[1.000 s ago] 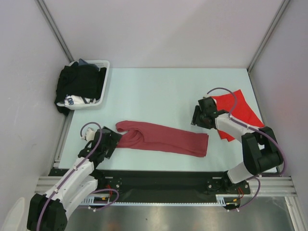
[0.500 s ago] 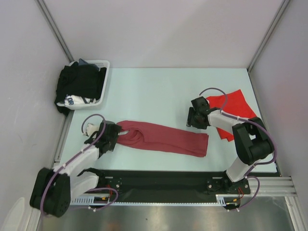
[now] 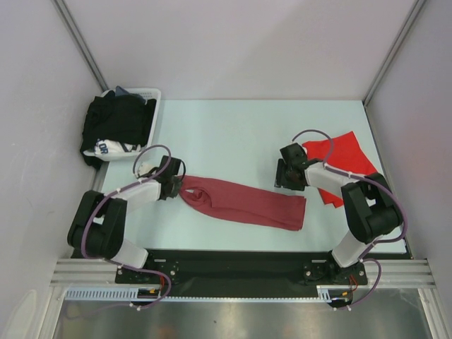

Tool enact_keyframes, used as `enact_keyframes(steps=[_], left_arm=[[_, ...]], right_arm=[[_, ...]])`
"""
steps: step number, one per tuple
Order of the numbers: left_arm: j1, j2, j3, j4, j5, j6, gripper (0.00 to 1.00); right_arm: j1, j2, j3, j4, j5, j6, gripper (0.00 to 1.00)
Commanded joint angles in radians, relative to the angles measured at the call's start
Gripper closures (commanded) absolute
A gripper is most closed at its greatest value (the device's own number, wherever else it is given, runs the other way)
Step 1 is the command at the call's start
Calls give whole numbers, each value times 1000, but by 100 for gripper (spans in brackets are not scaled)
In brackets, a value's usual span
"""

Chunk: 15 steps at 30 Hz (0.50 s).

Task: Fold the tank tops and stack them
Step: Fold the tank top

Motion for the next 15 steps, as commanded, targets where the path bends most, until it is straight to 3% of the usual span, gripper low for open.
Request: enact_keyframes(steps=[1, 2, 3, 10, 15], left_arm=[[5, 75, 74, -31, -25, 53, 82], [7, 94, 118, -54, -26, 72, 95], [7, 135, 143, -68, -28, 78, 100], [9, 360, 399, -57, -2, 205, 100], [9, 595, 761, -111, 12, 314, 100]], right_arm=[[2, -35, -29, -36, 47, -7, 38], [2, -39, -35, -38, 46, -9, 37], [2, -44, -39, -38, 44, -9, 37], [7, -55, -75, -48, 60, 13, 38], [24, -16, -85, -91, 112, 26, 38]])
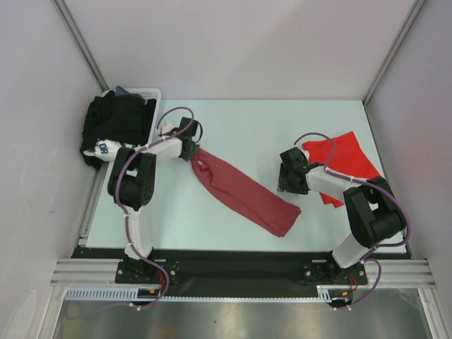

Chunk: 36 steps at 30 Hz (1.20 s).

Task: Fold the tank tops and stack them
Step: Fold the tank top

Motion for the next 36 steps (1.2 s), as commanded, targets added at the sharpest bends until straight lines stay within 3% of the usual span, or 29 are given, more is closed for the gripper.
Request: enact_keyframes(steps=[1, 3, 9, 11, 14, 17, 19, 24, 26, 31, 34, 36], left_arm=[[7, 125, 180, 51, 41, 123, 100], [9, 213, 300, 142, 102, 179, 100], [-8, 506, 771, 179, 303, 261, 100], [-22, 616, 974, 137, 323, 258, 100], [-42, 715, 1139, 171, 344, 243, 100], [-48, 726, 1109, 278, 358, 209, 100], [-45, 726, 1103, 289, 369, 209, 88], [-26, 634, 1014, 288, 358, 284, 17], [-19, 558, 951, 272, 317, 322, 2], [-9, 400, 867, 209, 168, 475, 0], [-2, 205, 645, 283, 127, 560, 0], [0, 134, 591, 253, 122, 603, 0]], right_arm=[[19, 27, -33, -68, 24, 27, 38], [77, 8, -37, -90, 19, 49, 38], [264, -12, -74, -80, -117, 138, 38], [358, -1, -73, -44, -163, 196, 38], [450, 43, -27, 1, -215, 248, 37], [484, 73, 16, -7, -237, 260, 37], [481, 62, 29, -28, -228, 256, 37], [426, -13, 12, -56, -174, 222, 37], [413, -33, 12, -68, -165, 213, 37], [386, -76, 25, -70, -159, 175, 38], [373, -88, 24, -61, -165, 155, 40], [367, -94, 13, -38, -171, 148, 41]])
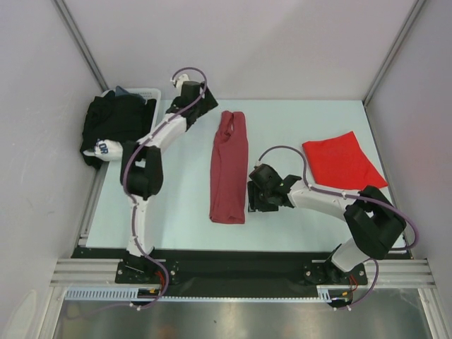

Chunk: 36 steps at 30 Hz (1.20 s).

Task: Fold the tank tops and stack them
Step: Fold the tank top

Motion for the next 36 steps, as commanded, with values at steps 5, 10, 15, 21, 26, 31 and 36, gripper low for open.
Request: enact_keyframes(steps=[5, 10, 15, 21, 26, 31, 36], left_arm=[[4, -503, -403, -1, -3, 174, 0], [-21, -825, -863, 98, 130, 129, 1], [-100, -1017, -1105, 76, 143, 149, 1], [-165, -1228, -1323, 29, 156, 152, 2], [-185, -1337, -1416, -22, 172, 152, 2], [-242, -1381, -1507, -25, 178, 111, 3], [-314, -1357, -1567, 21, 198, 68, 6]], right_arm=[[-13, -74, -53, 147, -155, -55, 46], [7, -76, -53, 208, -185, -47, 38], [9, -38, -56, 253, -192, -53, 38], [27, 51, -84, 274, -176, -32, 51], [79, 33, -163, 278, -143, -10, 77], [119, -41, -235, 248, -74, 40, 90], [133, -122, -288, 236, -56, 80, 72]])
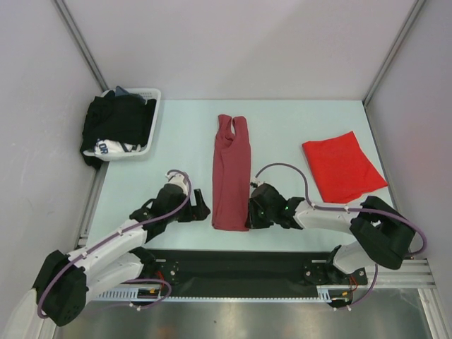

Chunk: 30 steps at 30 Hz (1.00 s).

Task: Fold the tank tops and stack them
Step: Fold the tank top

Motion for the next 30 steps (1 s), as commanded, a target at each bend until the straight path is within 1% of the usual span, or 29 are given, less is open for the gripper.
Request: enact_keyframes(steps=[1, 2, 3, 9, 12, 13, 14, 16, 17, 19, 20, 25, 29, 30], left_arm=[[-46, 16, -41, 45, 19, -56, 7], [-53, 17, -49, 55, 14, -67, 7], [-70, 17, -58, 79, 14, -87, 7], [-124, 26, -67, 127, 14, -136, 7], [-135, 44, -53, 136, 14, -142, 7], [-138, 49, -47, 139, 14, -142, 7], [-141, 58, -44, 142, 16, -144, 10], [-152, 86, -46, 148, 13, -151, 16], [-153, 95, -47, 148, 14, -156, 20], [-158, 109, -62, 159, 14, -170, 21], [-159, 107, -72, 167, 14, -174, 22], [-162, 95, -93, 177, 14, -187, 23], [-162, 99, -92, 171, 13, -193, 36], [-162, 104, -90, 170, 16, -199, 37]], right_arm=[[12, -39, -49, -82, 38, 28, 65], [12, -42, -52, -79, 38, 30, 55], [13, -48, -57, -72, 38, 35, 52], [13, -59, -82, -43, 29, 44, 52], [13, -58, -78, -40, 28, 41, 54], [15, -55, -78, -40, 26, 38, 56], [12, -53, -75, -40, 26, 38, 63], [12, -51, -74, -43, 34, 36, 74], [10, -47, -72, -49, 38, 41, 85], [7, -44, -74, -61, 38, 45, 96], [7, -45, -78, -67, 69, 59, 100], [5, -76, -130, -41, 66, 90, 100], [5, -76, -152, -27, 61, 113, 100], [7, -76, -157, -30, 72, 117, 100]])
